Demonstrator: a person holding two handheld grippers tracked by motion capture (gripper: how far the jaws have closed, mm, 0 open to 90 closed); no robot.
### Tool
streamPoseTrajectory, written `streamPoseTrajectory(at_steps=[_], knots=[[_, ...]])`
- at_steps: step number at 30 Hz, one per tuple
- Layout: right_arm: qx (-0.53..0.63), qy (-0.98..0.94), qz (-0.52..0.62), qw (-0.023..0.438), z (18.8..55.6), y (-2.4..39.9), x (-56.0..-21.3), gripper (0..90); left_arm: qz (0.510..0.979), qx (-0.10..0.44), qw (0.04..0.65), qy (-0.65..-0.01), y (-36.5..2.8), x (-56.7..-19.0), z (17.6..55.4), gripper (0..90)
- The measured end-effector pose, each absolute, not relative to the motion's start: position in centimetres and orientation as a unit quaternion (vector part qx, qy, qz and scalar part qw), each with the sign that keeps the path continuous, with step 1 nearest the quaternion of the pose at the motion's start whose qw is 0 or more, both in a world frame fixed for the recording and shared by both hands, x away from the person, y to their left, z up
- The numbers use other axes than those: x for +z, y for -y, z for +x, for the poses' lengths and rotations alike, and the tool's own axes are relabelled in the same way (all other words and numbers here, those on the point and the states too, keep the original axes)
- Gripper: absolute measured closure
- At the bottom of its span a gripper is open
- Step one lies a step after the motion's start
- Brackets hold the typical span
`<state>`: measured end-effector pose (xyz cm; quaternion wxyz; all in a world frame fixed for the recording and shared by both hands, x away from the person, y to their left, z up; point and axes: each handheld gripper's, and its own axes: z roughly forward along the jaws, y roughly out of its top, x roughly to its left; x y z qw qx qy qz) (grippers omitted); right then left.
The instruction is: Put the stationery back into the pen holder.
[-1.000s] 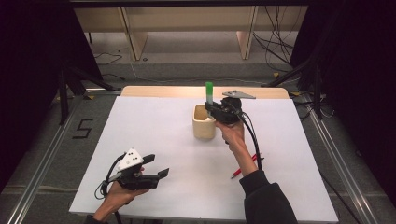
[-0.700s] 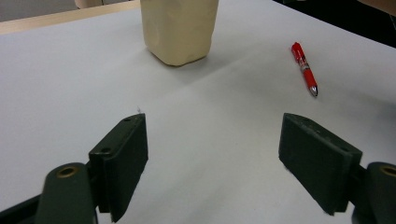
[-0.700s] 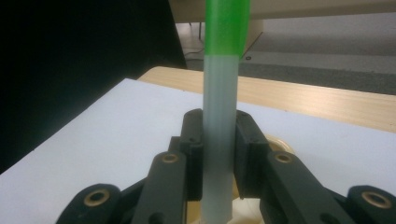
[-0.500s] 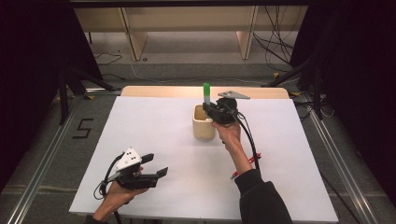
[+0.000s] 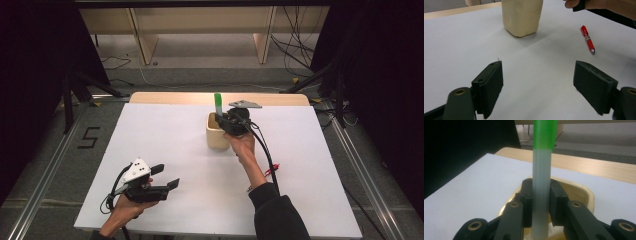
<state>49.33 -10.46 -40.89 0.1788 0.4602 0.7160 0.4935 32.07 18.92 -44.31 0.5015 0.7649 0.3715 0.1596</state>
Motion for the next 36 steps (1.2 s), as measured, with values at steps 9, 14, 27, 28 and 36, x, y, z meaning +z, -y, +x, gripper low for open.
streamPoseTrajectory(at_steps=[9,14,27,28,36], knots=[[0.510,-0.710,0.452,0.178,48.8,11.6,-39.6,39.0,0.766,0.157,0.500,-0.371,-18.9,-44.4,32.1,23.3],[0.522,-0.706,0.445,0.177,48.3,13.0,-38.4,34.6,0.765,0.155,0.501,-0.373,-18.9,-44.4,32.1,23.3],[0.496,-0.760,0.387,0.162,45.7,17.0,-37.2,27.1,0.765,0.155,0.500,-0.374,-19.0,-44.3,32.2,23.3],[0.492,-0.765,0.383,0.160,45.4,17.3,-37.2,26.8,0.766,0.156,0.500,-0.374,-19.0,-44.3,32.2,23.3],[0.461,-0.794,0.364,0.159,43.8,19.2,-37.3,26.2,0.767,0.155,0.499,-0.373,-18.9,-44.4,32.2,23.3]])
